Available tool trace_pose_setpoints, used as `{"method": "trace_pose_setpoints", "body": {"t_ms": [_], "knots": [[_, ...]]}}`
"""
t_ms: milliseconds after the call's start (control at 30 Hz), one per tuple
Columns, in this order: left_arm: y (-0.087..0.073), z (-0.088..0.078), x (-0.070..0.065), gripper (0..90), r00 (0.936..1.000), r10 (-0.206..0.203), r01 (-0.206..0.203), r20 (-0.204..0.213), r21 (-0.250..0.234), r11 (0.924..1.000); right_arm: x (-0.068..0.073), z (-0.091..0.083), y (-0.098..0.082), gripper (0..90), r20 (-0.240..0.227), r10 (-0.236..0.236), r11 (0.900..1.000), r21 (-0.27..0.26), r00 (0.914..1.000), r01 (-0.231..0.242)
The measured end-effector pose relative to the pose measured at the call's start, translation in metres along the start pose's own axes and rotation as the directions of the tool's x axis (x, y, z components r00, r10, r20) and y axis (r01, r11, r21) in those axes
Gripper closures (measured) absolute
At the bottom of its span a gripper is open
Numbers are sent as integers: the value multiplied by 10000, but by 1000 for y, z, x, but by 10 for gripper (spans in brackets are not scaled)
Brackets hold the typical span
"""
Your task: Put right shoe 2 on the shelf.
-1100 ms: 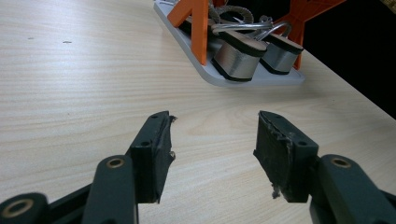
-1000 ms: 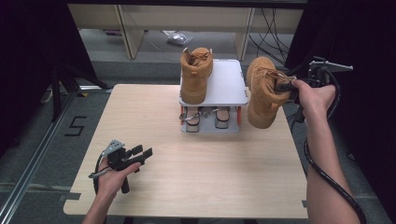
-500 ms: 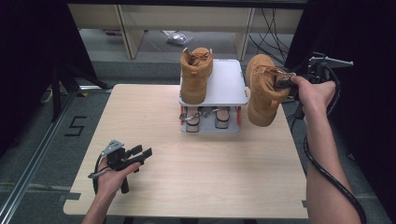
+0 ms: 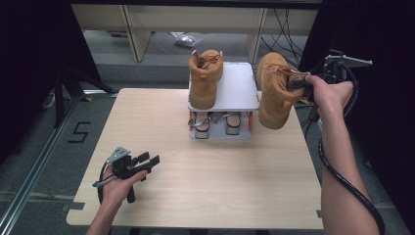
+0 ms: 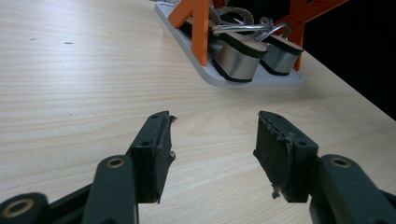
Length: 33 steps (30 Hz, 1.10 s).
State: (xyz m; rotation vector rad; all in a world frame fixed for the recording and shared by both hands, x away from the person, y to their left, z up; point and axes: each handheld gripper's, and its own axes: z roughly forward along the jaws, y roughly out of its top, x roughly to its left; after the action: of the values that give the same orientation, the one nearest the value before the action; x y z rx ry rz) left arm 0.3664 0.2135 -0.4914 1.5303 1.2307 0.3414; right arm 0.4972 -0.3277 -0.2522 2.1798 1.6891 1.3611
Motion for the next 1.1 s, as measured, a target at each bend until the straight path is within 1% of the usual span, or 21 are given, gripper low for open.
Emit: {"method": "trace_pose_setpoints", "body": {"t_ms": [33, 133, 167, 200, 233, 267, 300, 333, 367, 500, 567, 600, 633, 667, 700, 733, 800, 900, 933, 967, 1100], "knots": [[0, 0, 0, 449, 10000, -9, 9, 14, -12, 10000, 2, 0, 0, 844, -33, 180, 9998, 130, 9998, -180], [0, 0, 0, 450, 10000, -8, 8, 20, -20, 10000, 6, 4, 1, 844, -76, 75, 9999, 126, 9999, -74], [0, 0, 0, 449, 10000, -14, 14, 24, 1, 10000, 8, 5, 1, 843, -45, 150, 9997, 176, 9999, -150], [0, 0, 0, 450, 10000, -62, 62, 40, 3, 10000, 10, 7, 1, 843, -145, 200, 9996, 199, 9997, -197], [0, 0, 0, 450, 10000, -71, 71, 46, -1, 10000, 11, 8, 1, 843, -100, 129, 9998, 160, 9999, -127], [0, 0, 0, 451, 10000, -66, 66, 53, 0, 10000, 14, 10, 1, 843, -185, 186, 9996, 193, 9997, -183], [0, -1, 1, 451, 10000, -58, 58, 58, -6, 10000, 15, 12, 2, 843, -114, 20, 9999, 131, 9999, -19], [1, -1, 1, 451, 10000, -56, 56, 45, -22, 10000, 18, 13, 2, 843, -337, 352, 9992, 225, 9988, -344], [1, -1, 1, 450, 10000, -78, 79, 19, -37, 10000, 20, 14, 3, 843, -177, 156, 9995, 284, 9997, -151], [1, -2, 2, 451, 10000, -73, 73, 27, -93, 9999, 28, 20, 4, 842, -213, 180, 9991, 378, 9996, -172], [1, -2, 2, 451, 10000, -76, 76, 16, -82, 9999, 30, 24, 6, 842, -11, -29, 9993, 385, 10000, 30], [1, -2, 2, 450, 10000, -83, 84, 35, -96, 9999, 33, 26, 6, 842, -96, 273, 9987, 440, 9996, -269], [1, -2, 2, 450, 10000, -71, 71, 46, -83, 9999, 34, 28, 7, 842, -159, 128, 9994, 323, 9998, -123], [1, -2, 2, 450, 10000, -76, 76, 35, -85, 9999, 36, 29, 7, 842, -257, 160, 9991, 389, 9995, -150], [1, -2, 2, 451, 10000, -84, 84, 27, -76, 9999, 39, 31, 8, 842, -122, 246, 9988, 418, 9996, -240], [1, -2, 2, 451, 10000, -88, 88, 18, -68, 9999, 39, 32, 8, 842, -297, 179, 9992, 353, 9994, -169], [1, -2, 2, 451, 9999, -98, 98, 23, -60, 9999, 42, 34, 10, 842, -67, 169, 9981, 587, 9998, -165], [1, -2, 2, 450, 9999, -106, 106, 52, -76, 9999, 46, 39, 11, 841, -72, 167, 9982, 580, 9998, -163], [1, -2, 2, 450, 9999, -91, 91, 55, -78, 9999, 47, 42, 11, 841, -302, 254, 9989, 395, 9992, -242], [1, -2, 3, 450, 9999, -94, 94, 46, -80, 9999, 49, 43, 12, 841, -146, 287, 9978, 600, 9995, -277], [1, -3, 4, 451, 9999, -103, 103, 16, -128, 9999, 53, 50, 14, 839, -89, 249, 9978, 625, 9997, -243]]}}
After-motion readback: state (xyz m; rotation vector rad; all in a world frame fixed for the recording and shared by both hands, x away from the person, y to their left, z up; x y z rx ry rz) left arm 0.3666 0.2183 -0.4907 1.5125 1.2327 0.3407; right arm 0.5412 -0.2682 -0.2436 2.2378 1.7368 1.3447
